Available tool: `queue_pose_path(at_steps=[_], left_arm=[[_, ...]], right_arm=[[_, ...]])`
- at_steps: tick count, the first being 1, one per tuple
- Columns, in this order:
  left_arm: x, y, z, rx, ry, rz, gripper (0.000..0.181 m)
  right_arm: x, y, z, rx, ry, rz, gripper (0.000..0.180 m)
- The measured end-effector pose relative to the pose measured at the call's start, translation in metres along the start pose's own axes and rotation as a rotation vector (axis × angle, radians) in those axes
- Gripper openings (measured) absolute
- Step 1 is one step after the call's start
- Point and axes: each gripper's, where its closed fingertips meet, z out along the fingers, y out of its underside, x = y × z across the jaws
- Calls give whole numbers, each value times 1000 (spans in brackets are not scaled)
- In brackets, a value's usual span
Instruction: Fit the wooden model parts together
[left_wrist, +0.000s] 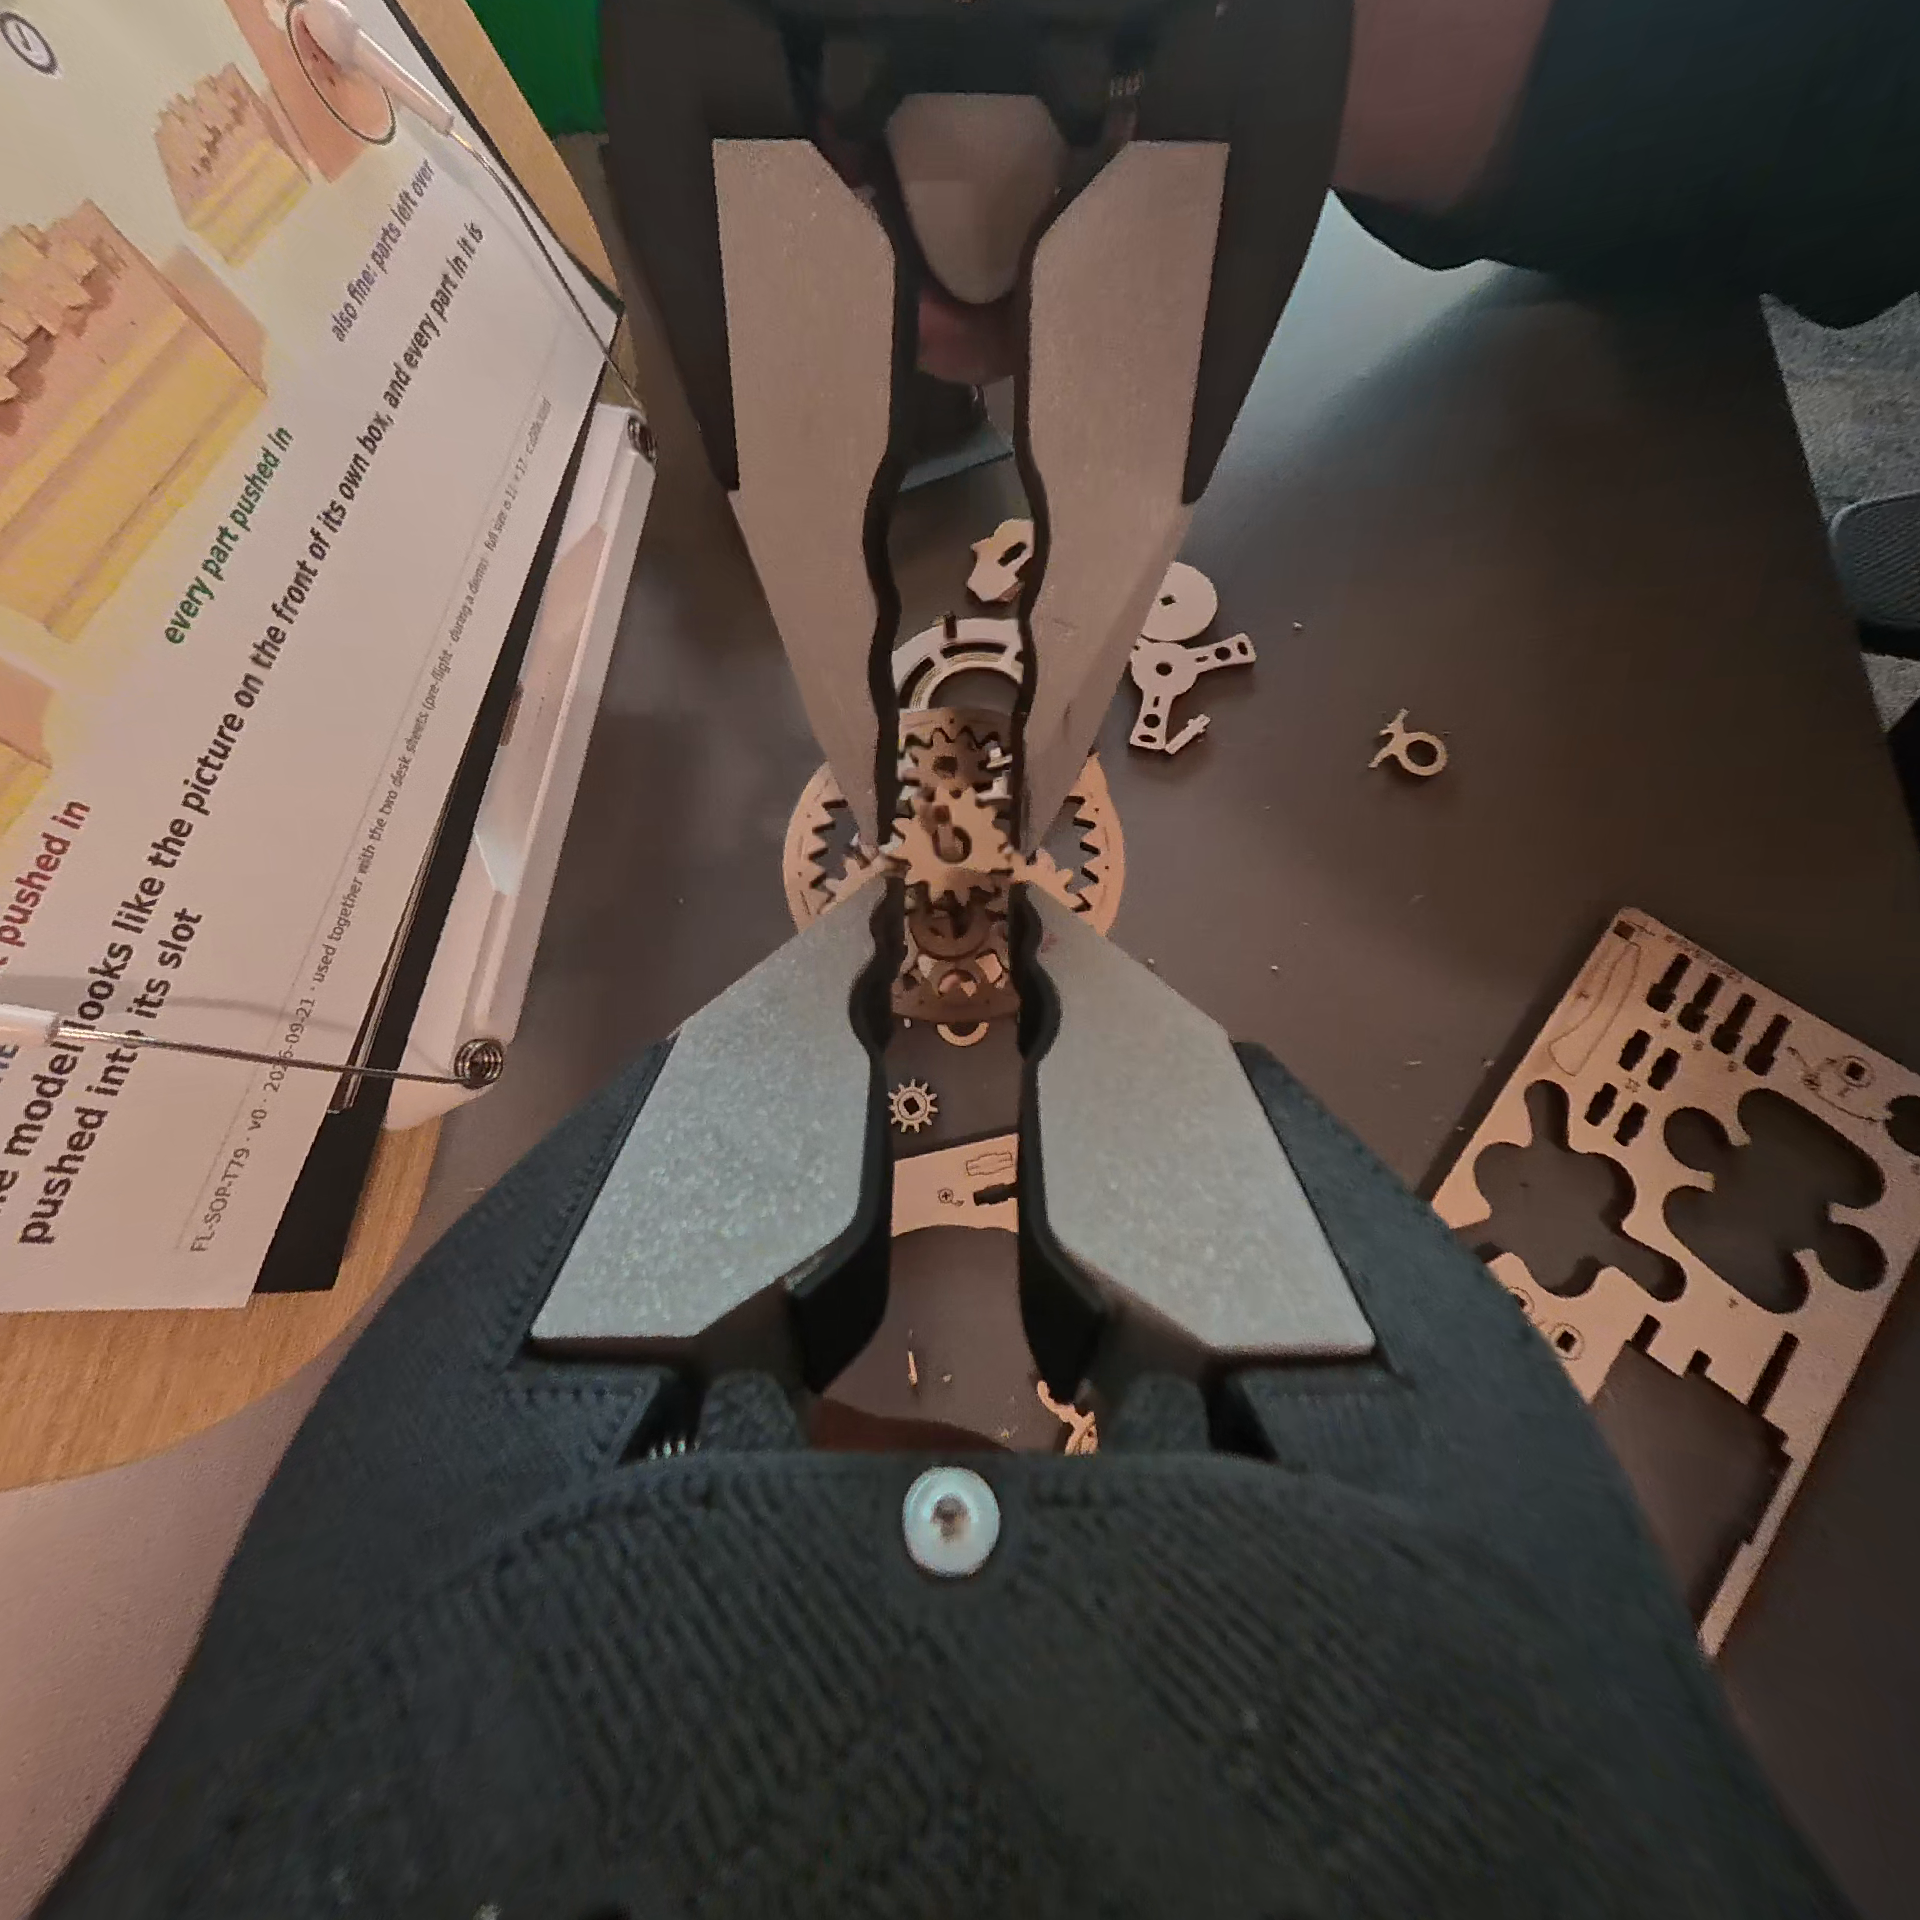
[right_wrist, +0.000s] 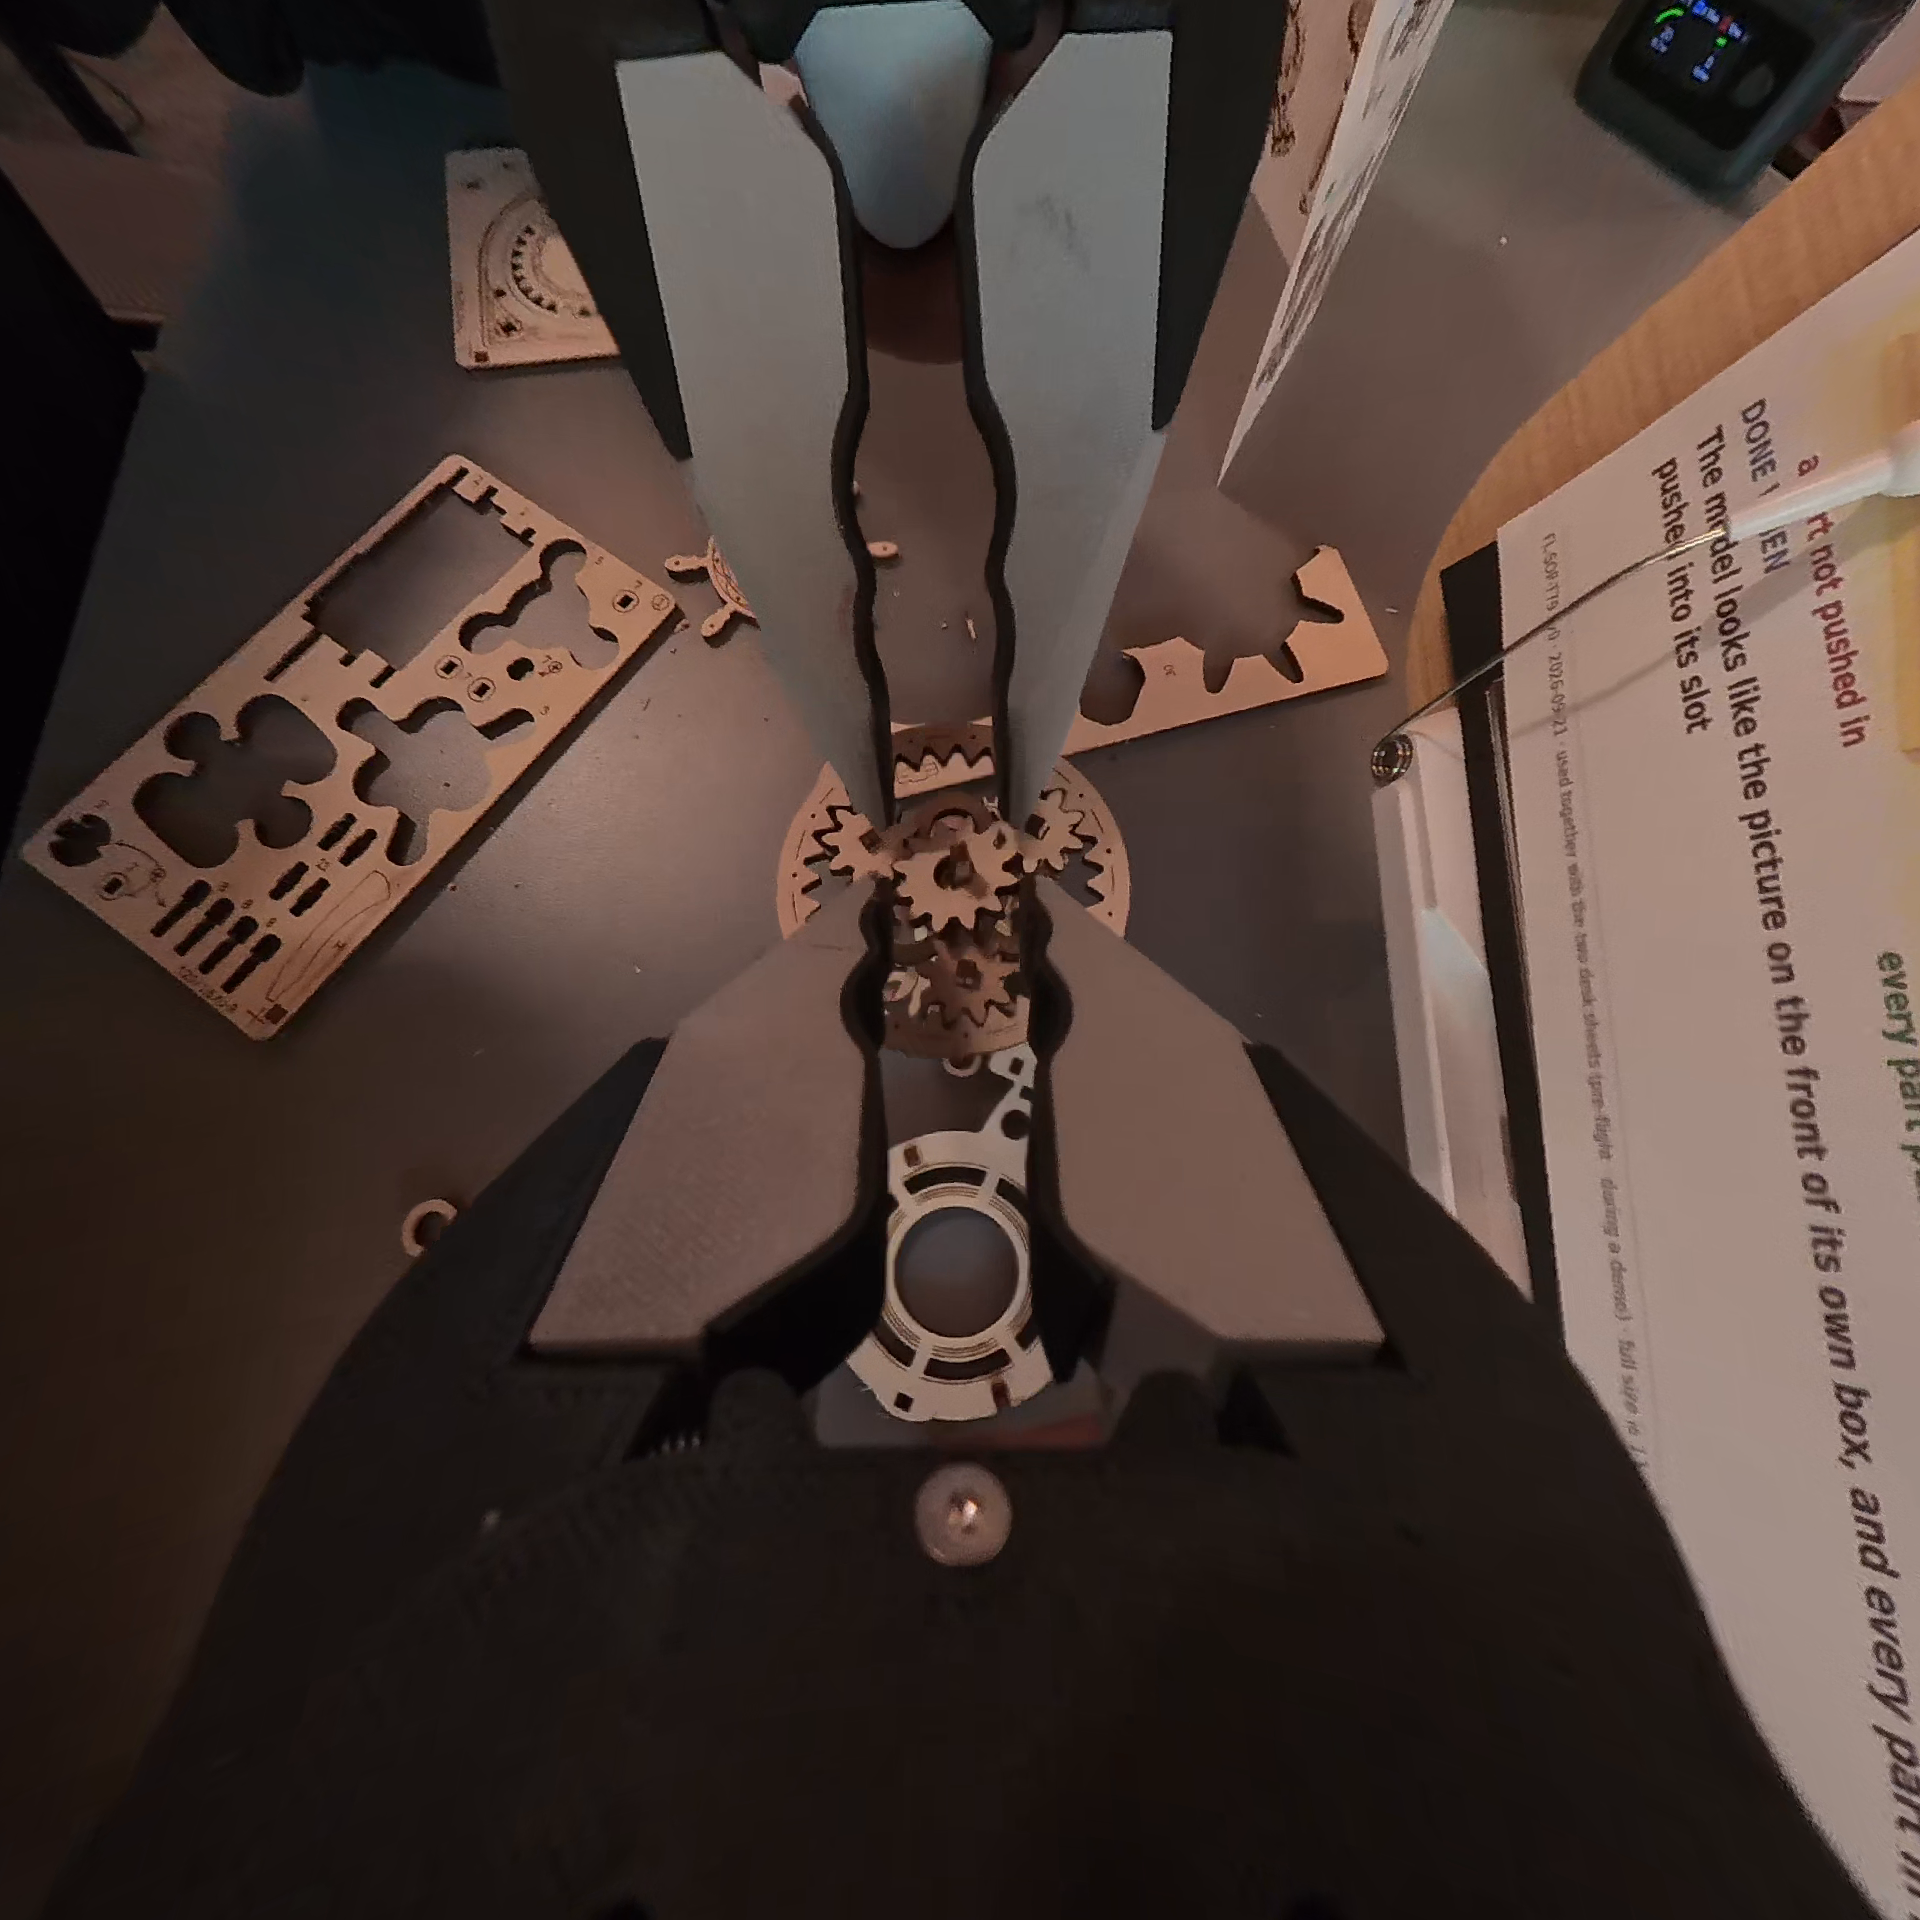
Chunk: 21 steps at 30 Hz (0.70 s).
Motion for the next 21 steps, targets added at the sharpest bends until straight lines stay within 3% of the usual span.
queue_pose_path(at_steps=[14,21], left_arm=[[-8,-11,-21,45,-21,1,19],[-5,-9,-17,36,-8,6,19]], right_arm=[[5,-14,-17,129,-44,80,20],[1,-9,-10,92,-45,51,21]])
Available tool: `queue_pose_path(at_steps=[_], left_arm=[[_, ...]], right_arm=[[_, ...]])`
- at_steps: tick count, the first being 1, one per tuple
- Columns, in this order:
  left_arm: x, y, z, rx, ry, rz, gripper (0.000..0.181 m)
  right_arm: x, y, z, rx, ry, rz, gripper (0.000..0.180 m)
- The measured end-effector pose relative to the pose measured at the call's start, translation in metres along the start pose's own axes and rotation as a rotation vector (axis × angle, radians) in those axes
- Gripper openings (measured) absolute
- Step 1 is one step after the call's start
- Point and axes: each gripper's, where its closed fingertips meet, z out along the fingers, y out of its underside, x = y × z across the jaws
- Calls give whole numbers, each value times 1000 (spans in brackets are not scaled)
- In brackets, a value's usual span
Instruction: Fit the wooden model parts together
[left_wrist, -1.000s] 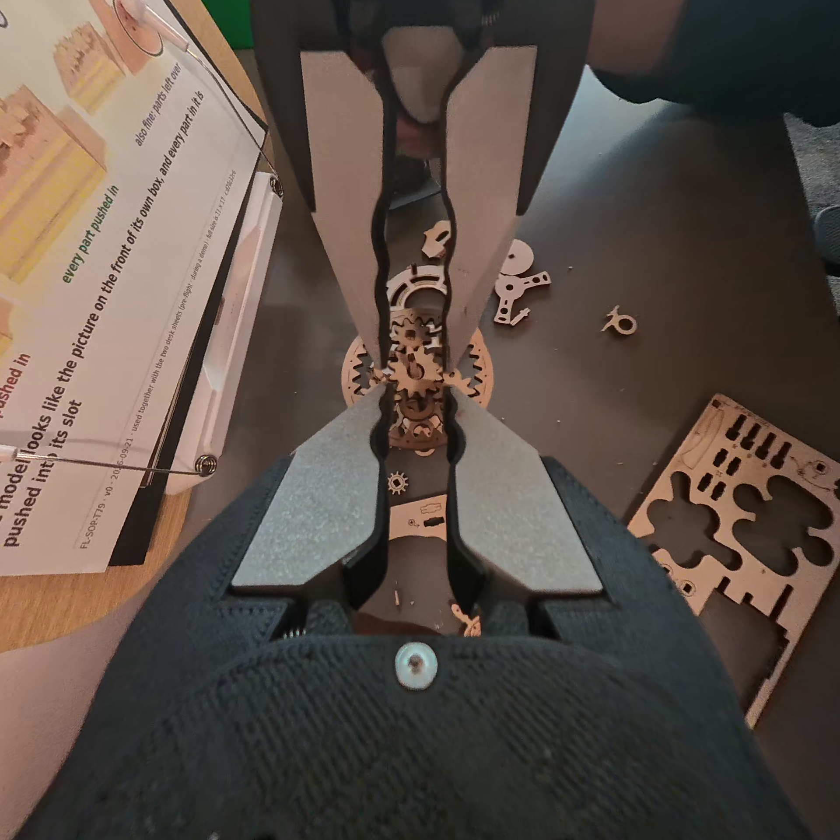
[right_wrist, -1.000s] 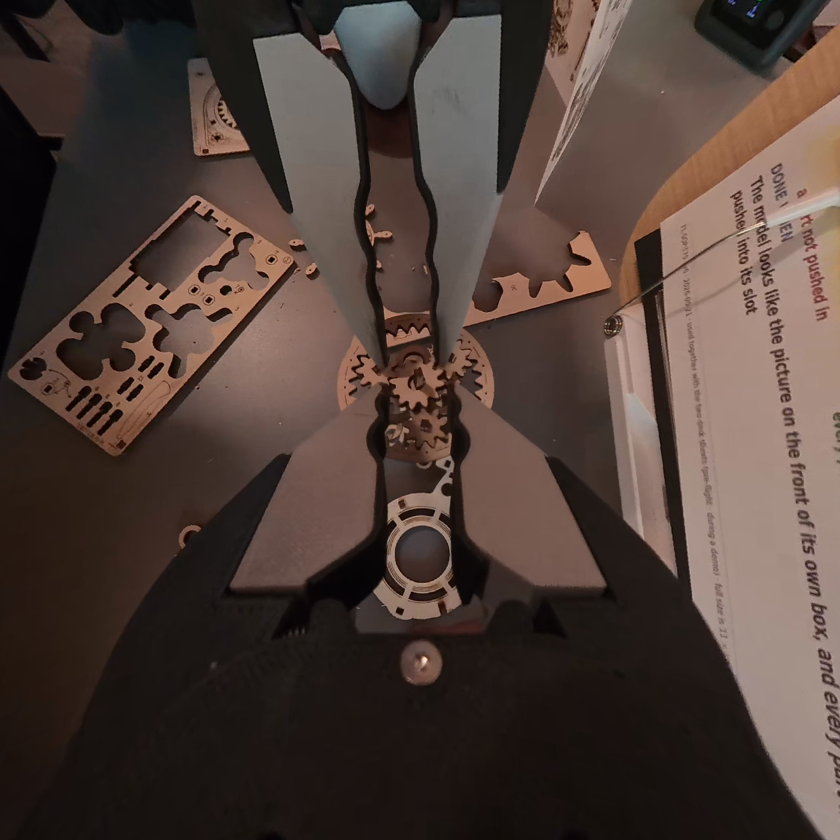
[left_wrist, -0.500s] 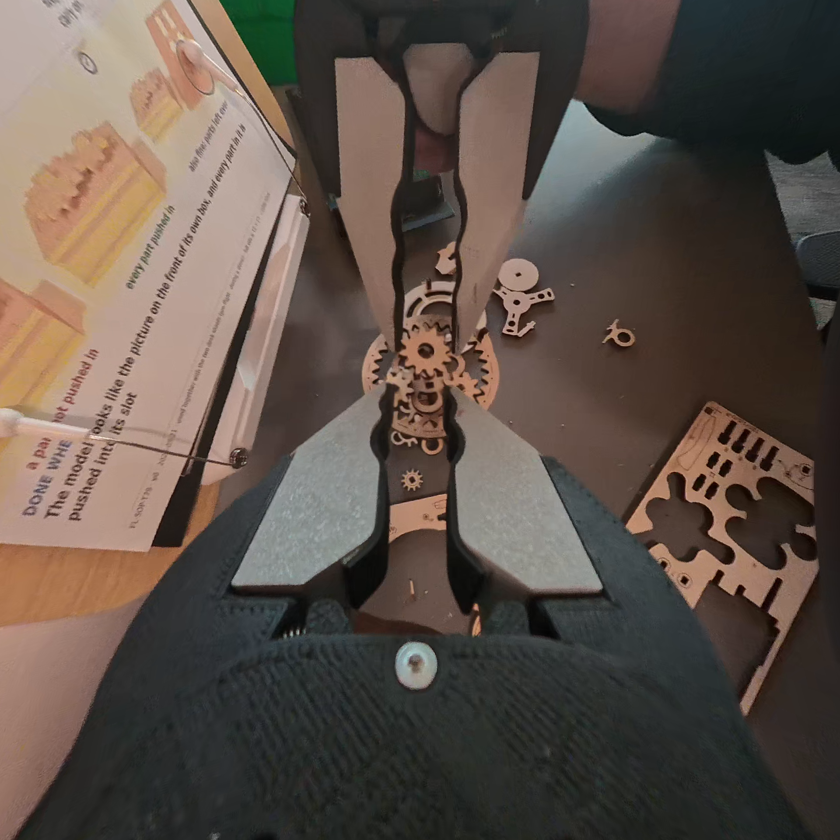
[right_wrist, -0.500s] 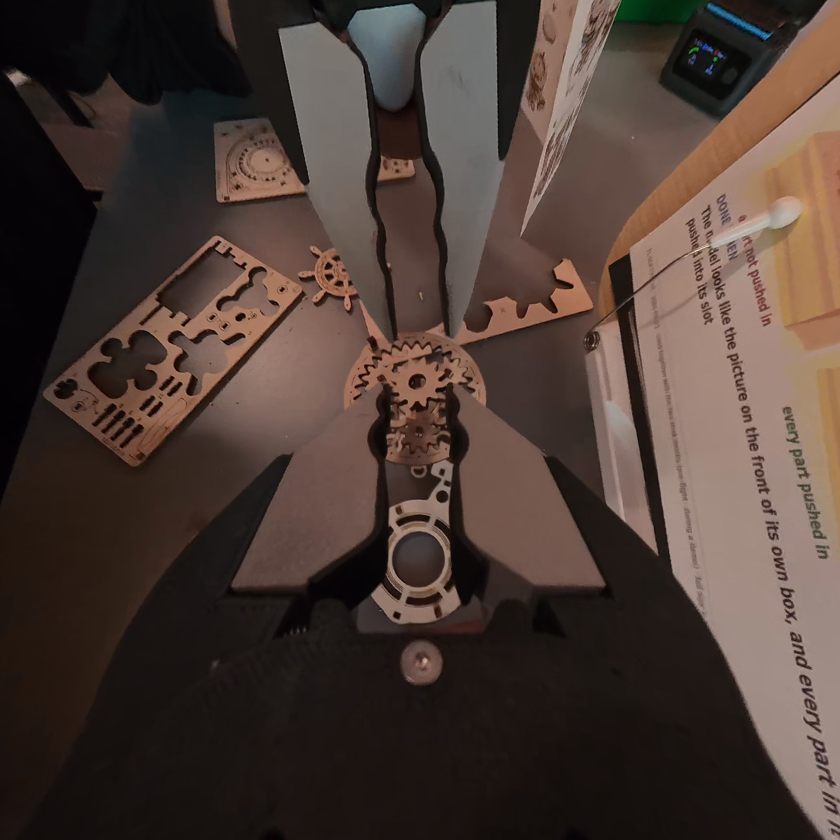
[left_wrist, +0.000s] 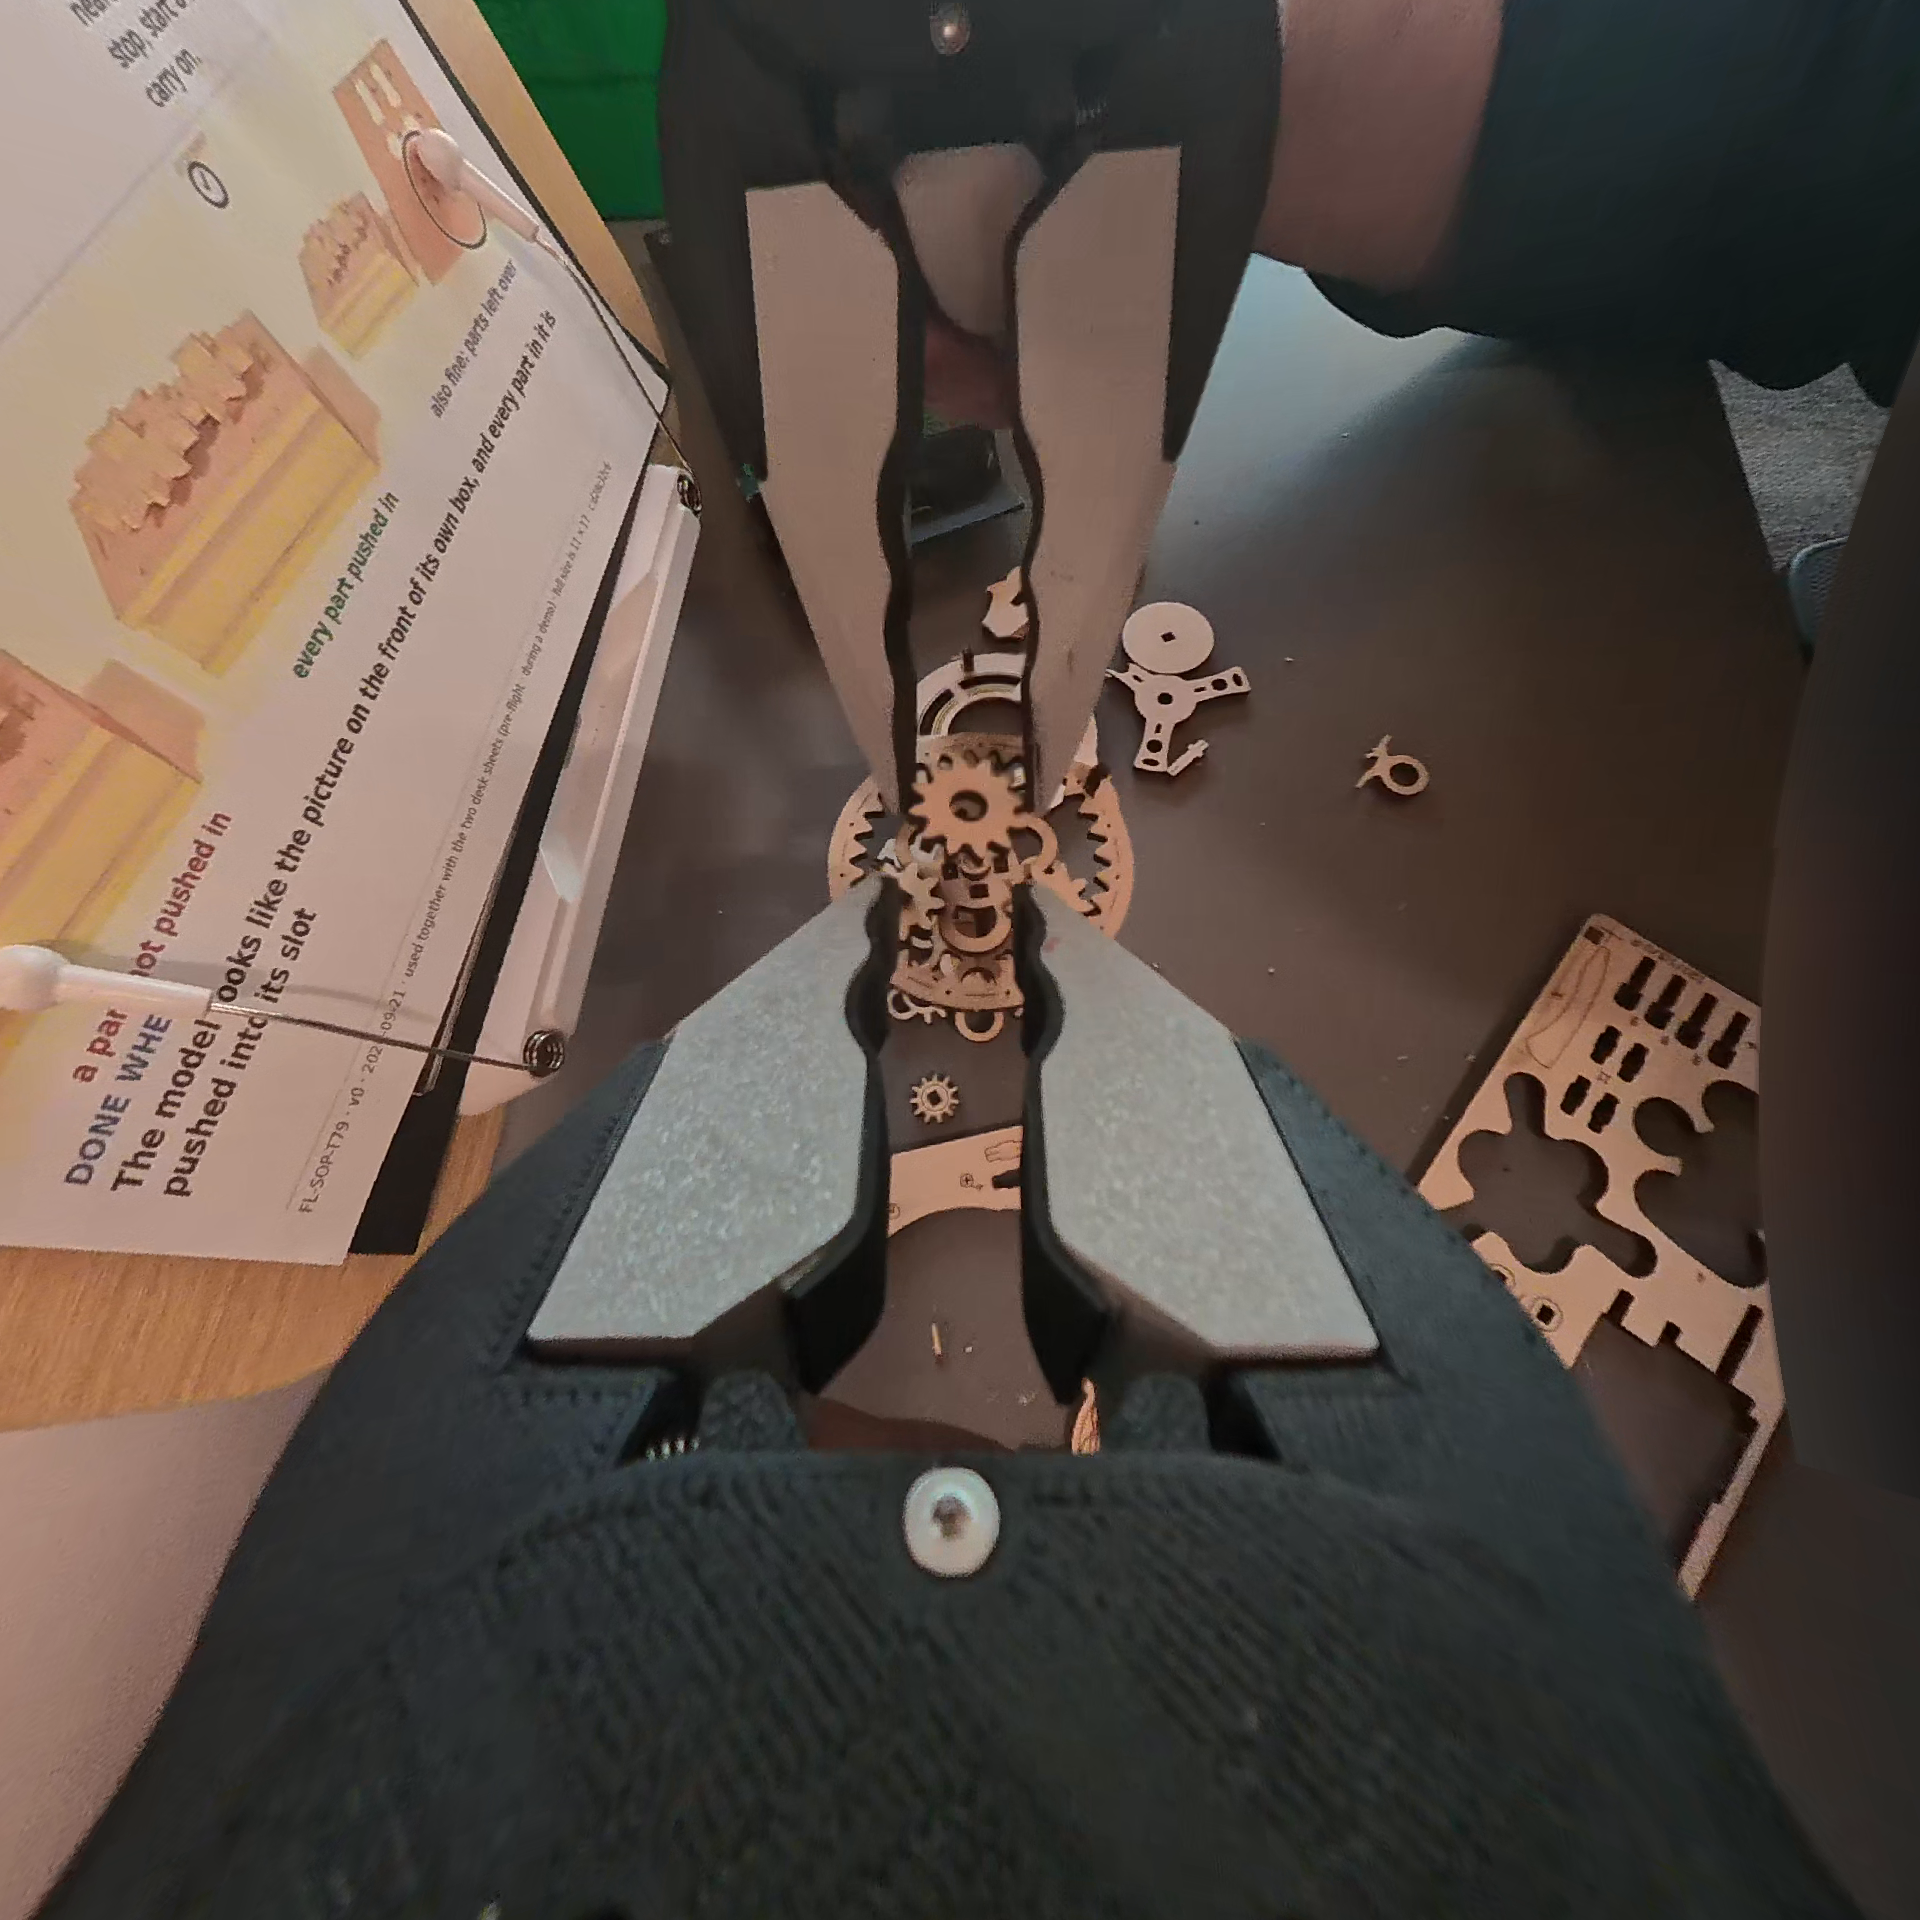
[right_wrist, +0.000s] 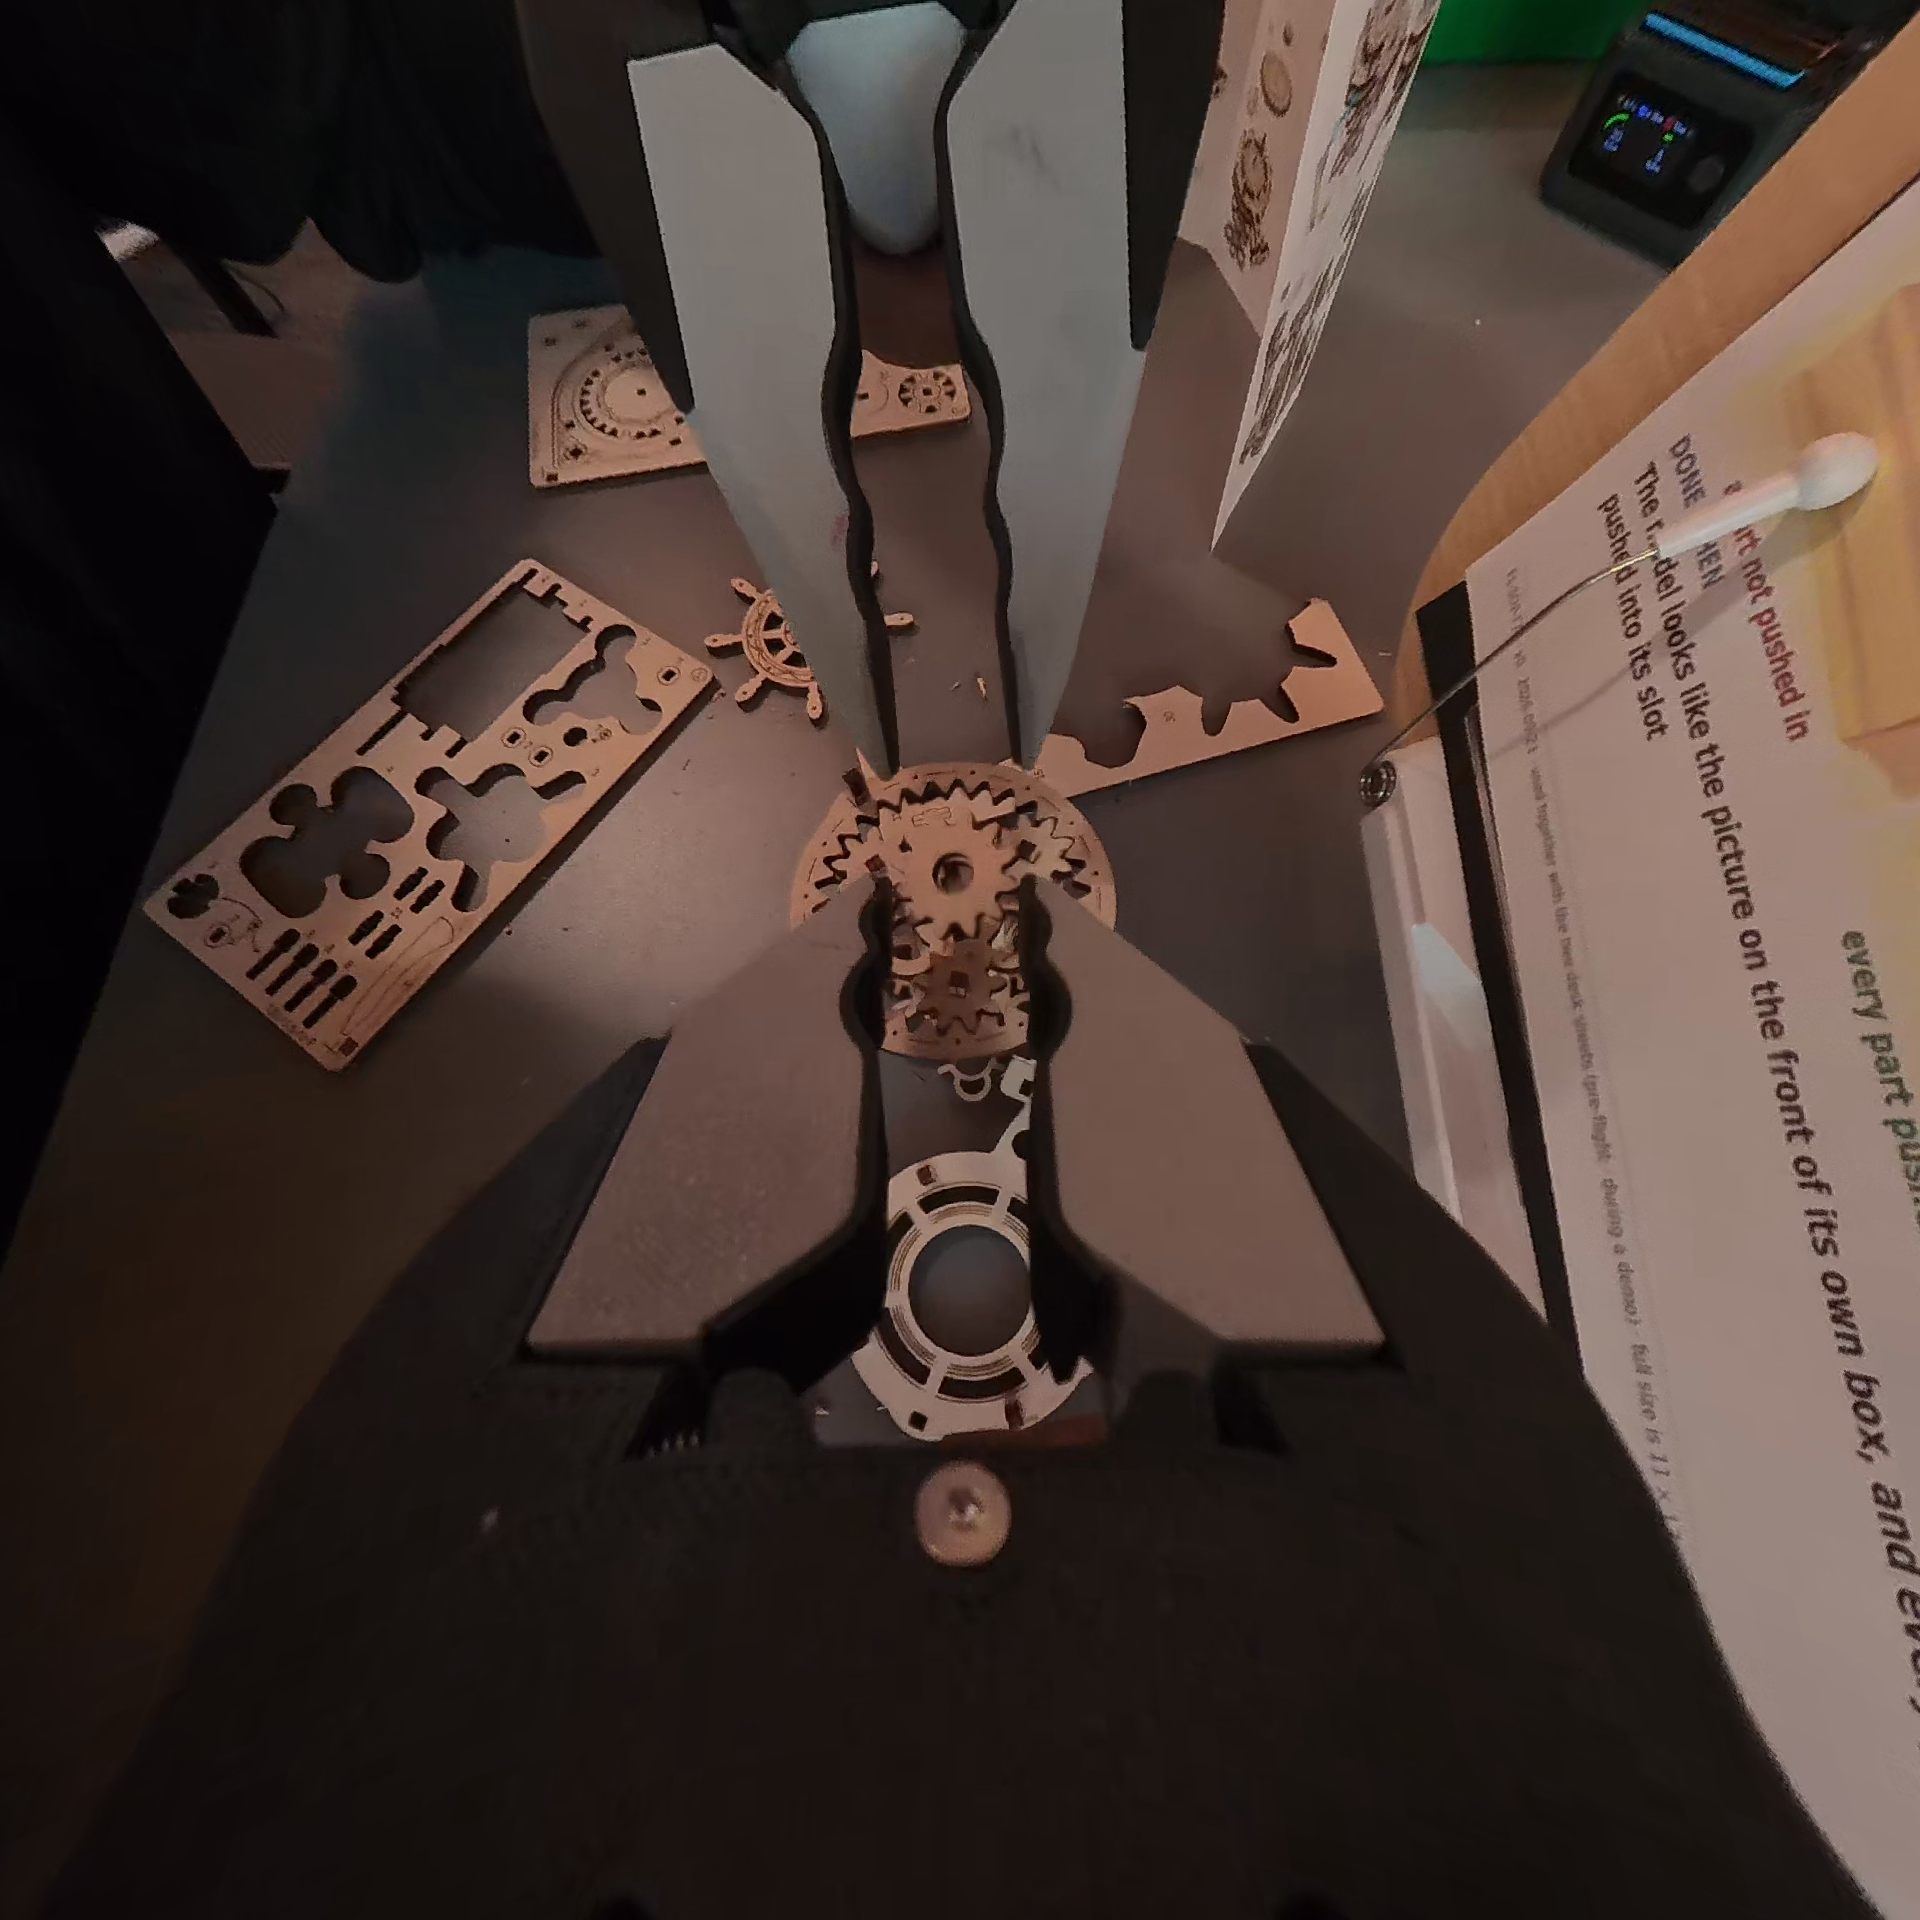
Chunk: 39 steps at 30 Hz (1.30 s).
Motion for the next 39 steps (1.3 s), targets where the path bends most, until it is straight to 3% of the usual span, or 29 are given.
queue_pose_path(at_steps=[28,33,39], left_arm=[[3,9,20,-41,29,39,17],[3,10,21,-44,31,45,17],[6,5,19,-13,71,15,15]], right_arm=[[1,8,6,-74,6,-81,22],[2,4,-1,-48,25,-110,8],[-3,7,6,-79,5,-100,10]])
